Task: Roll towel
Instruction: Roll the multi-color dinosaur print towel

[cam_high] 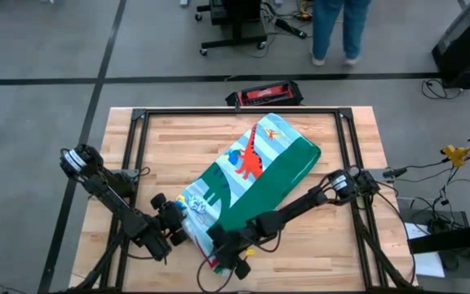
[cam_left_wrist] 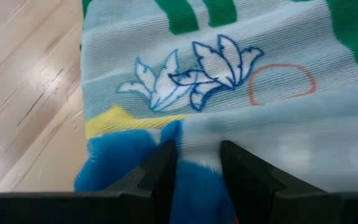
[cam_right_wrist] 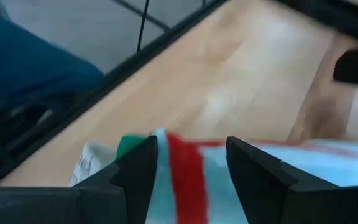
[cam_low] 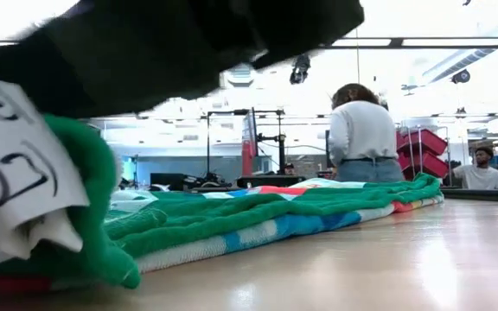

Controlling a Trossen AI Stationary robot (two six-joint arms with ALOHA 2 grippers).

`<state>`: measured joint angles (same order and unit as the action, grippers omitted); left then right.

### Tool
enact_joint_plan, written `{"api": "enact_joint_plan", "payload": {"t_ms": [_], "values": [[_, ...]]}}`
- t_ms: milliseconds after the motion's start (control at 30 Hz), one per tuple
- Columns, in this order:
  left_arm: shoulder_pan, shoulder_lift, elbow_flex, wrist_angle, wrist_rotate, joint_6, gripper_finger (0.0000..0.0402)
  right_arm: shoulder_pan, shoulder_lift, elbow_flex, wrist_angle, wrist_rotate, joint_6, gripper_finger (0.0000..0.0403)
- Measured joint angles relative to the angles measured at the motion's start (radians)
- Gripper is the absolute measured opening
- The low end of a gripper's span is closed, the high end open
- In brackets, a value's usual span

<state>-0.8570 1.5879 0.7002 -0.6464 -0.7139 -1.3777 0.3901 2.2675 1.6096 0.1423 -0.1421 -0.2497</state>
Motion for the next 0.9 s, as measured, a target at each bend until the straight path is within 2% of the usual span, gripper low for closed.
{"api": "enact_joint_plan", "payload": {"t_ms": [167,333,667,900], "values": [[0.000,0.001,0.004,0.001,0.003,0.013,0.0116,-0.019,-0.004,0.003,0.056,-0.007,-0.023,0.0179],[0.000,0.001,0.004,0.002,0.004,0.021,0.0116,-0.039,-0.004,-0.023,0.046,-0.078,0.004,0.0179],[0.000,0.001,-0.005,0.002,0.006,0.038,0.0116,-0.033,-0.007,-0.147,0.069,-0.077,0.011,0.0178],[0.000,0.001,-0.007,0.002,0.009,0.045,0.0116,-0.022,-0.014,-0.147,0.056,-0.068,0.000,0.0178]]}}
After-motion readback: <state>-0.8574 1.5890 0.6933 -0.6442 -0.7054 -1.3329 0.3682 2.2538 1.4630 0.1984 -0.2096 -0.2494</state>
